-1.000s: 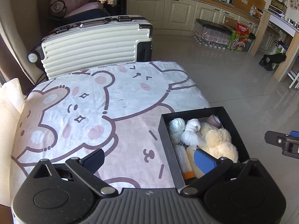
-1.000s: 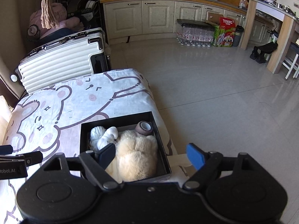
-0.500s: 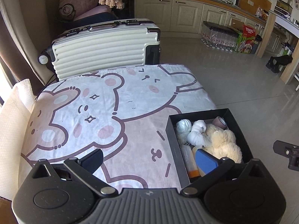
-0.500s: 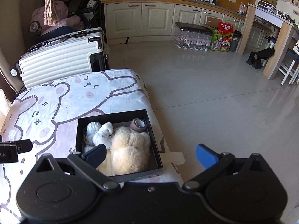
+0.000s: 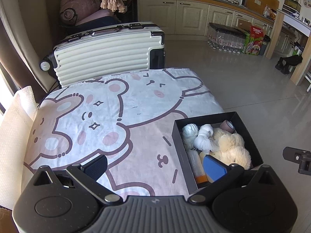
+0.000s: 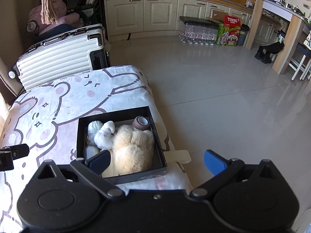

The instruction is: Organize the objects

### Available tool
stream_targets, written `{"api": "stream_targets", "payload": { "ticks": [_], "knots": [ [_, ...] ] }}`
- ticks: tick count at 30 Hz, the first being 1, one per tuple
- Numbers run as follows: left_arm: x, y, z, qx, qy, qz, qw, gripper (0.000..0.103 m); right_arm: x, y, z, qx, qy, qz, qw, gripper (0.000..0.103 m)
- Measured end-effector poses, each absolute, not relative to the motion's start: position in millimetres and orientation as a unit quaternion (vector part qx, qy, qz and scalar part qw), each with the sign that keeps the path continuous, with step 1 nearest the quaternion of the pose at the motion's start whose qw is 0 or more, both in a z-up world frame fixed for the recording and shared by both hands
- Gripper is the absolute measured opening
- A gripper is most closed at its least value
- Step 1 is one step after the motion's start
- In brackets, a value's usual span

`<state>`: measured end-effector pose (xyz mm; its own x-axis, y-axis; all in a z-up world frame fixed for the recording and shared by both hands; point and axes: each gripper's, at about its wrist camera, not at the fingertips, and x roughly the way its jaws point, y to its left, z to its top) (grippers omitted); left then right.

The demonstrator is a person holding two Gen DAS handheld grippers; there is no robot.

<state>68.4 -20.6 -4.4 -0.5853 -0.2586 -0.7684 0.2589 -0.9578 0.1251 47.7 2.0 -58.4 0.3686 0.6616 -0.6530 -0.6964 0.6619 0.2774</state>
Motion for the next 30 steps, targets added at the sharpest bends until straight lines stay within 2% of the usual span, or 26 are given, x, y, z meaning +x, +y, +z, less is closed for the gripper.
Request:
{"api": "stream_targets", "payload": {
  "ticks": [30],
  "knots": [
    [68.6, -25.0, -4.7, 0.433, 0.003, -0.888, 0.151, 0.103, 45.1, 6.3, -57.2, -0.031, 0.381, 0.419, 0.824, 0.103]
  ]
}}
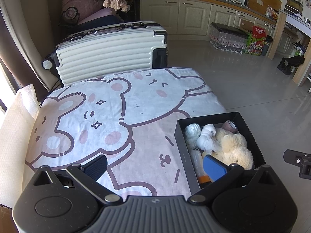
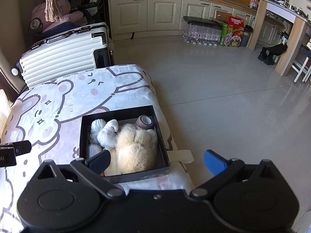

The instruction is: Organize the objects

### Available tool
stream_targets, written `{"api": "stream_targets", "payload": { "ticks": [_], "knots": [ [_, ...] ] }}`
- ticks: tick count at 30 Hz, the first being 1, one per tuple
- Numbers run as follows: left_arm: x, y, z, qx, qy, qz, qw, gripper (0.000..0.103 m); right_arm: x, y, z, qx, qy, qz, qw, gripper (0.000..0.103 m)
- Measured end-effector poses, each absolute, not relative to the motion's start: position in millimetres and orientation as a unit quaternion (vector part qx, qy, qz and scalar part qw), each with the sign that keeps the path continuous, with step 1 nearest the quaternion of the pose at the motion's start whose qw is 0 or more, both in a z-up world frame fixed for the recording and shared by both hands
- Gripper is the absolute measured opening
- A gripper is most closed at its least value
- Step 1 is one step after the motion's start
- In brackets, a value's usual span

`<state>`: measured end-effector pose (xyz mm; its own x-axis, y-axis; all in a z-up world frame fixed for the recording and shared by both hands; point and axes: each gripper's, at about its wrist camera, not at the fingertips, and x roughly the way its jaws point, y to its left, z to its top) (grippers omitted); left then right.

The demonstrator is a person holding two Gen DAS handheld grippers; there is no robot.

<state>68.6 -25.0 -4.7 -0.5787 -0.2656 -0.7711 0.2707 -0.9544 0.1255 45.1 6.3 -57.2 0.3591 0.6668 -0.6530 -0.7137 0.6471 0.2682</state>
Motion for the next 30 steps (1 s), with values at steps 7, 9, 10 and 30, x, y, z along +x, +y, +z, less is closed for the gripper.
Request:
{"api": "stream_targets", "payload": {
  "ticks": [7, 9, 10, 30],
  "knots": [
    [68.6, -24.8, -4.9, 0.433, 0.003, -0.888, 0.151, 0.103, 44.6, 6.7, -57.4, -0.031, 0.38, 0.42, 0.823, 0.103],
    [68.6, -24.7, -5.0, 0.434, 0.003, -0.888, 0.151, 0.103, 43.9, 7.6, -57.6, -0.031, 0.38, 0.421, 0.823, 0.103],
    [68.6, -24.7, -4.9, 0.434, 0.003, -0.888, 0.151, 0.103, 43.8, 7.8, -57.8, -0.031, 0.38, 0.421, 0.823, 0.103],
    [70.0, -23.2, -5.9, 0.433, 0.003, -0.889, 0.15, 0.103, 43.3, 8.5, -57.7, -0.032, 0.379, 0.421, 0.823, 0.103]
  ]
}}
